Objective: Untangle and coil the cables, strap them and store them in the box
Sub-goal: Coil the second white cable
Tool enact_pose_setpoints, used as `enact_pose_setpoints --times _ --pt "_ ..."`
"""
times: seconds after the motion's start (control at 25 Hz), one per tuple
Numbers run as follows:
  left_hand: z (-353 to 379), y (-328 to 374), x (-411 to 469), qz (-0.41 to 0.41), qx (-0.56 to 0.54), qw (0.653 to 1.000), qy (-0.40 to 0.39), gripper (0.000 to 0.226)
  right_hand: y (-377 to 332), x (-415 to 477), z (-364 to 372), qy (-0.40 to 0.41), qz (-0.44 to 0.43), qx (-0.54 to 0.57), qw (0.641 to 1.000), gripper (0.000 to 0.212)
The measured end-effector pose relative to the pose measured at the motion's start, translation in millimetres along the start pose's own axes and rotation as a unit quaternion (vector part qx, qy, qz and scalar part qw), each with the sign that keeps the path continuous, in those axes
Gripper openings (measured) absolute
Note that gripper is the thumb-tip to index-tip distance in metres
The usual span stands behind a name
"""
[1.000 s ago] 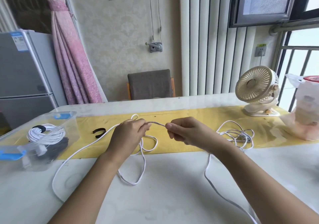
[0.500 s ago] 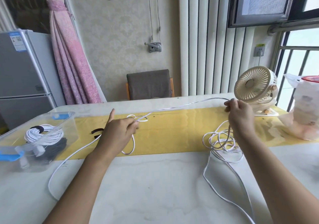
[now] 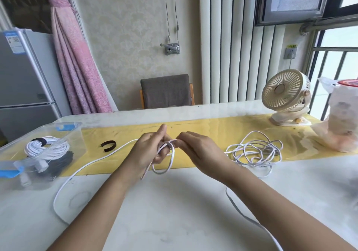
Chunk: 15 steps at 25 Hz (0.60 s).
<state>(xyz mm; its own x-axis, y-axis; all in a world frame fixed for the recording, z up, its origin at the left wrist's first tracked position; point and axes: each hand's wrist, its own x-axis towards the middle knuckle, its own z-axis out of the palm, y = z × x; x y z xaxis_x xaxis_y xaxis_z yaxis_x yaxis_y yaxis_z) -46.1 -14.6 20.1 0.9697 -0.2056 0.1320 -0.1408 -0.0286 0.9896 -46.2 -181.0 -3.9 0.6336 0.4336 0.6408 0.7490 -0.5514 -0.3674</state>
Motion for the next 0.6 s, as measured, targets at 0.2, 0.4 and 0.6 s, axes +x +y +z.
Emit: enact_pose_setpoints --times 0.2,0.4,0.6 --pt "-37.7 2.2 3.8 -0.064 -0.196 0.963 -0.173 0.044 10.1 5.9 -23.3 0.174 0.09 0.008 0.981 0.013" --pt "-54.8 -3.7 5.9 -0.091 -0.059 0.972 -0.208 0.053 35.8 5.8 -30.3 0.228 0.189 -0.021 0.955 0.014" --pt "-47.5 -0.1 5.2 -0.013 0.017 0.998 -0.054 0.023 51.2 4.4 -62.2 0.309 0.289 -0.013 0.906 0.016"
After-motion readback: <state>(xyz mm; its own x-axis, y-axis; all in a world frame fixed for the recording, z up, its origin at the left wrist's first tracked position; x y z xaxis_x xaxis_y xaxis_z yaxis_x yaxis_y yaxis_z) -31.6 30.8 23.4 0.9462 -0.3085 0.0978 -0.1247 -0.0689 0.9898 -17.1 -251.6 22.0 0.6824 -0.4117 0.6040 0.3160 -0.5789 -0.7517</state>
